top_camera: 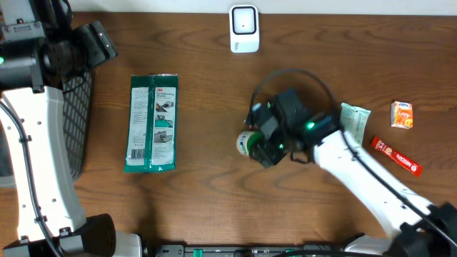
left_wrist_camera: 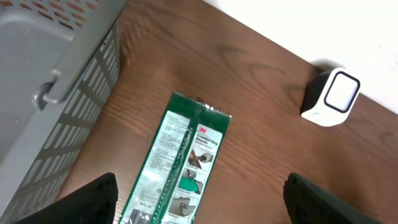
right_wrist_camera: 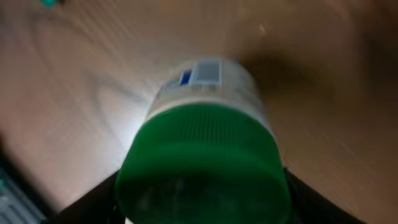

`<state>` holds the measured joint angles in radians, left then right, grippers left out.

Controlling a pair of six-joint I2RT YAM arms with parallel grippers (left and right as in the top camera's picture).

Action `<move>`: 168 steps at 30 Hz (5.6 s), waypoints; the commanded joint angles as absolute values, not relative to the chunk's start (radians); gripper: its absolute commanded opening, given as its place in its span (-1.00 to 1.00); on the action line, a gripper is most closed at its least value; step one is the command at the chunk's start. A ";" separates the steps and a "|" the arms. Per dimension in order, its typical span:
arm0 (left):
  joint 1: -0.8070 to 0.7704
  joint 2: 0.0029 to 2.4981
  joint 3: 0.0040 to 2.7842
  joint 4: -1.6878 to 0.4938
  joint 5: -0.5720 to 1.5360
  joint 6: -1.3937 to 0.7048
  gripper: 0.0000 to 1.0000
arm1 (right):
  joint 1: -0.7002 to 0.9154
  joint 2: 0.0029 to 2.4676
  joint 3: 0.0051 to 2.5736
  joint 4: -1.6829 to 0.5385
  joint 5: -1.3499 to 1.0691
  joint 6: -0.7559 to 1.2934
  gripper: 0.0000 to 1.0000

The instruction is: Scan the item barcode

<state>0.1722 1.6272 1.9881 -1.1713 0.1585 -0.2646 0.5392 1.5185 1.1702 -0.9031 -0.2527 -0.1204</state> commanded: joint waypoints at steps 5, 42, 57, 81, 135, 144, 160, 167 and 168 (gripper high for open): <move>0.176 1.630 1.993 -1.174 0.164 -0.256 0.69 | 0.488 1.516 1.471 -1.207 -0.259 0.049 -0.33; 0.176 1.630 1.993 -1.174 0.164 -0.256 0.69 | 0.529 1.855 1.470 -1.202 -0.113 0.031 0.99; 0.176 1.630 1.993 -1.174 0.164 -0.256 0.69 | 0.514 1.856 1.853 -1.401 -0.201 0.197 0.99; 0.176 1.630 1.993 -1.174 0.164 -0.256 0.69 | 0.580 1.859 1.802 -1.407 -0.139 0.432 0.99; 0.176 1.630 1.993 -1.174 0.164 -0.256 0.69 | 0.602 1.859 1.359 -1.031 0.017 0.365 0.24; 0.176 1.630 1.993 -1.174 0.164 -0.256 0.69 | 0.604 1.859 1.359 -0.916 0.081 -0.216 0.25; 0.176 1.630 1.993 -1.174 0.164 -0.256 0.69 | 0.611 1.857 1.403 -0.936 0.072 -0.362 0.98; 0.176 1.630 1.993 -1.174 0.164 -0.256 0.69 | 0.604 1.857 1.418 -0.996 -0.160 0.134 0.99; 0.176 1.630 1.993 -1.174 0.164 -0.256 0.69 | 0.600 1.857 1.418 -1.005 -0.159 0.189 0.98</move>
